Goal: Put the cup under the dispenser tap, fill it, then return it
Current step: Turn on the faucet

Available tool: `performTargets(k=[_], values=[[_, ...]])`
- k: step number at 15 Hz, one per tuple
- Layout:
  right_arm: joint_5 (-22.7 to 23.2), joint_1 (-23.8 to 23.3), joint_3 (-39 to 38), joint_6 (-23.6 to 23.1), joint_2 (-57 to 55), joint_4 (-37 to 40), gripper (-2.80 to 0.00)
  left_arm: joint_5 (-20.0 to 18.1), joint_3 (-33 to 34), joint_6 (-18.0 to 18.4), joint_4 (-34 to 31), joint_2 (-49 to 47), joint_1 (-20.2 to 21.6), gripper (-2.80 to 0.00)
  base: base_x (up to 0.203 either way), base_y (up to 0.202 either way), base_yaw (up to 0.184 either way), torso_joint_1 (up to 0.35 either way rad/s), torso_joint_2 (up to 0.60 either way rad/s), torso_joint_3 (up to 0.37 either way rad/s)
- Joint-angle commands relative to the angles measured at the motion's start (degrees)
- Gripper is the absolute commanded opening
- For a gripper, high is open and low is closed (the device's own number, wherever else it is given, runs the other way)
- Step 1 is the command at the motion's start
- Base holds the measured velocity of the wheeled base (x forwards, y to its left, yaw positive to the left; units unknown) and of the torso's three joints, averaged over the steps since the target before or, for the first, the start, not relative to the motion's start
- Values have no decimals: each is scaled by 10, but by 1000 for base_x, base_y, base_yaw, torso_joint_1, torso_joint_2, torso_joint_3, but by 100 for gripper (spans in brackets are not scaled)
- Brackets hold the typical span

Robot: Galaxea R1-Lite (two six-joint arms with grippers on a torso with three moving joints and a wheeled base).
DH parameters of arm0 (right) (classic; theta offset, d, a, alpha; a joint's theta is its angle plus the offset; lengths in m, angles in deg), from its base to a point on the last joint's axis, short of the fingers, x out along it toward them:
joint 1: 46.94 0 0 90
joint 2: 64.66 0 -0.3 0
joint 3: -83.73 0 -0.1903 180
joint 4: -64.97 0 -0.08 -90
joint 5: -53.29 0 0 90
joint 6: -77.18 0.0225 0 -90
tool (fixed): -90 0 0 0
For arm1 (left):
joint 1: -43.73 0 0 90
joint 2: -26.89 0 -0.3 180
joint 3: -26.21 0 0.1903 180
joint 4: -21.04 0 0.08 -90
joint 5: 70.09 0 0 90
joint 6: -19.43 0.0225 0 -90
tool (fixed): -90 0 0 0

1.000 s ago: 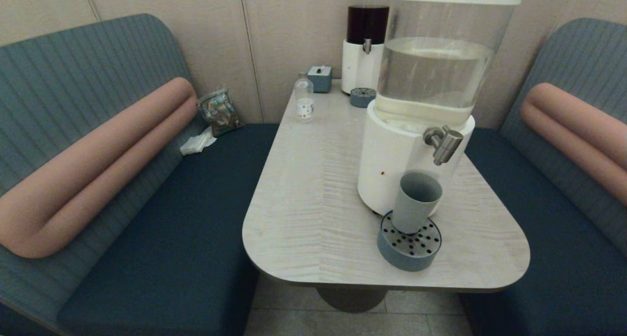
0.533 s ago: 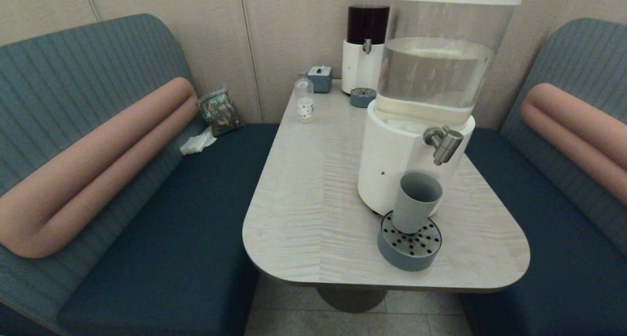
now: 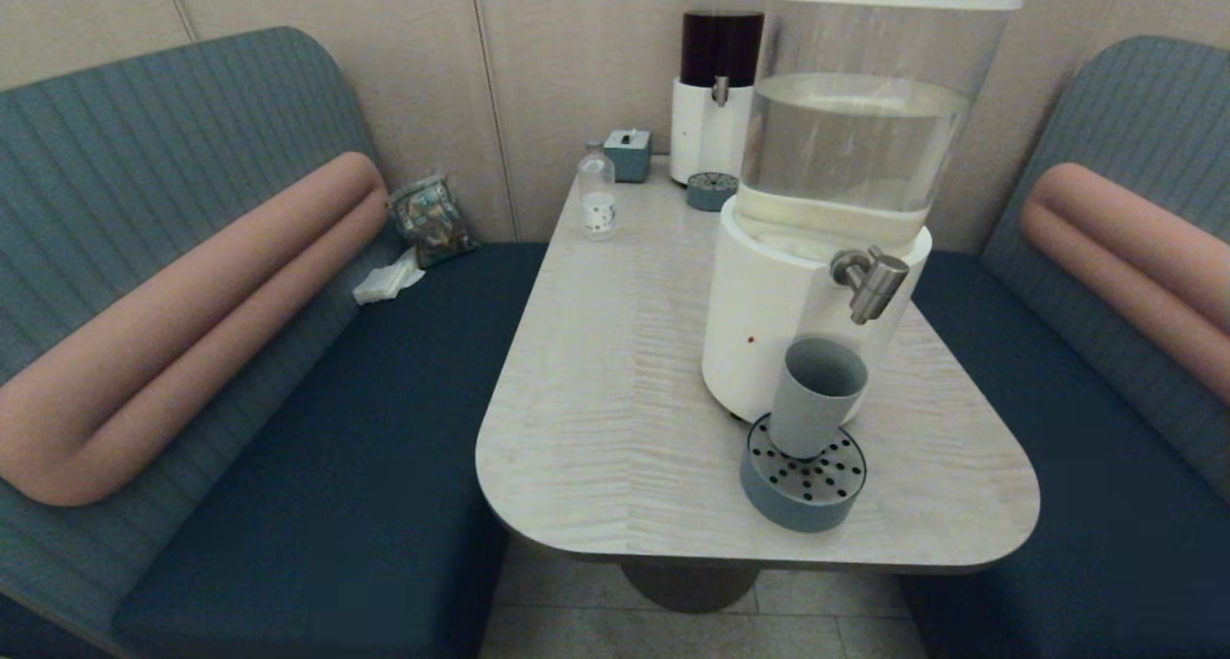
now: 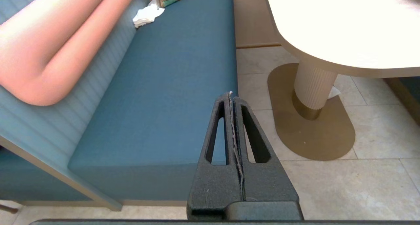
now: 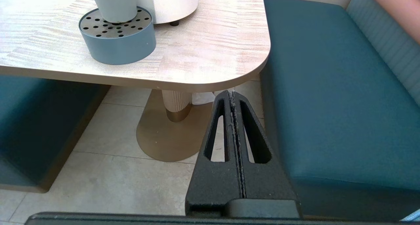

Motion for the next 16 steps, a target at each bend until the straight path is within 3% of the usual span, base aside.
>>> performTargets(k=[1,16], values=[[0,0,0,0,0,0,-280,0,1,1,0,1,0,-280,0,0,0,0,0,0],[0,0,0,0,0,0,-280,1,4,-11,9,1,0,-280,0,0,0,0,0,0]])
